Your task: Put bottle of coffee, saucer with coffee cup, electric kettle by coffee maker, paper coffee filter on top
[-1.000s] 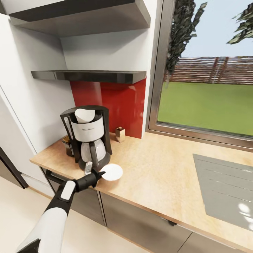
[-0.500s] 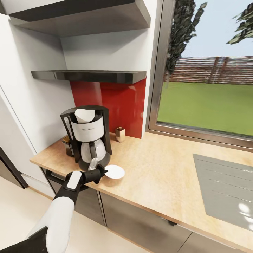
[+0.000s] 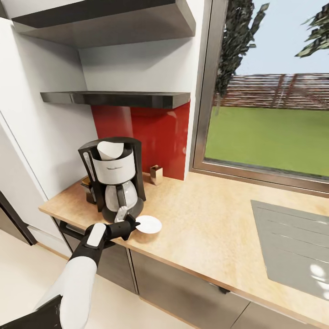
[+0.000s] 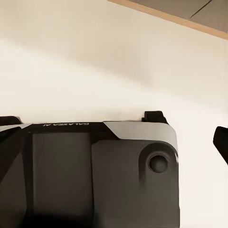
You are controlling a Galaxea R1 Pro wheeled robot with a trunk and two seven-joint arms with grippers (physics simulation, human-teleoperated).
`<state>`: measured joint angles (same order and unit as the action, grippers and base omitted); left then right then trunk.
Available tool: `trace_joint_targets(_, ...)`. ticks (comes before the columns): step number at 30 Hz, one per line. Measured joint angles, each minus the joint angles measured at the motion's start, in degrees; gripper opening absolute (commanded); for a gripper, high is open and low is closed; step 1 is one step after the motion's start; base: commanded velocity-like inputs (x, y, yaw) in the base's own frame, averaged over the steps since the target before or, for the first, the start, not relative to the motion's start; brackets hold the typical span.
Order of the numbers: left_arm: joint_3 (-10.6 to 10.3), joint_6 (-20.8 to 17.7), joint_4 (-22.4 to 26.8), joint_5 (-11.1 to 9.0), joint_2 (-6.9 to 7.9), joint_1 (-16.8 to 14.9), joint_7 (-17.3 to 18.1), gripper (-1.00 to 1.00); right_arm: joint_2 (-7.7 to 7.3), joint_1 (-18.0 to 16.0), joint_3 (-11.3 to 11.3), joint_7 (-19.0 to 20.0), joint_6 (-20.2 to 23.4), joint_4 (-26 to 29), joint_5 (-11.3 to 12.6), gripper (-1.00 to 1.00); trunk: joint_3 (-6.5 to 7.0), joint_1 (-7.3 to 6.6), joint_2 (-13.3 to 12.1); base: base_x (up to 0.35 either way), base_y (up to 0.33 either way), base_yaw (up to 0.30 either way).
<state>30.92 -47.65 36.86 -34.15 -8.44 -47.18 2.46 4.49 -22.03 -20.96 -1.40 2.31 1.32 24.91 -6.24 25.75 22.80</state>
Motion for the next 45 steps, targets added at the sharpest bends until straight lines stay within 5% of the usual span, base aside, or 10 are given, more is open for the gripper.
trace_joint_targets(16,-0.2,0.0,-0.2,0.2,-0.12,0.0,0.0,-1.0,0.0,0.0,0.0,0.0,0.0,0.0,-0.2,1.0,0.0,0.0,0.0,0.081,0.0,0.0)
trace_joint_targets(17,-0.2,0.0,-0.2,0.2,-0.1,0.0,0.0,1.0,0.0,0.0,0.0,0.0,0.0,0.0,-0.1,1.0,0.0,0.0,0.0,0.0,0.0,0.0)
trace_joint_targets(26,-0.2,0.0,-0.3,0.2,-0.09,0.0,-0.1,1.0,0.0,0.0,0.0,0.0,0.0,0.0,-0.2,1.0,0.0,0.0,0.0,-0.02,0.009,0.0)
trace_joint_targets(45,-0.2,-0.1,-0.2,0.2,-0.1,0.0,-0.1,1.0,0.0,0.0,0.0,0.0,0.0,0.0,-0.1,1.0,0.0,0.03,0.0,-0.277,0.181,0.0)
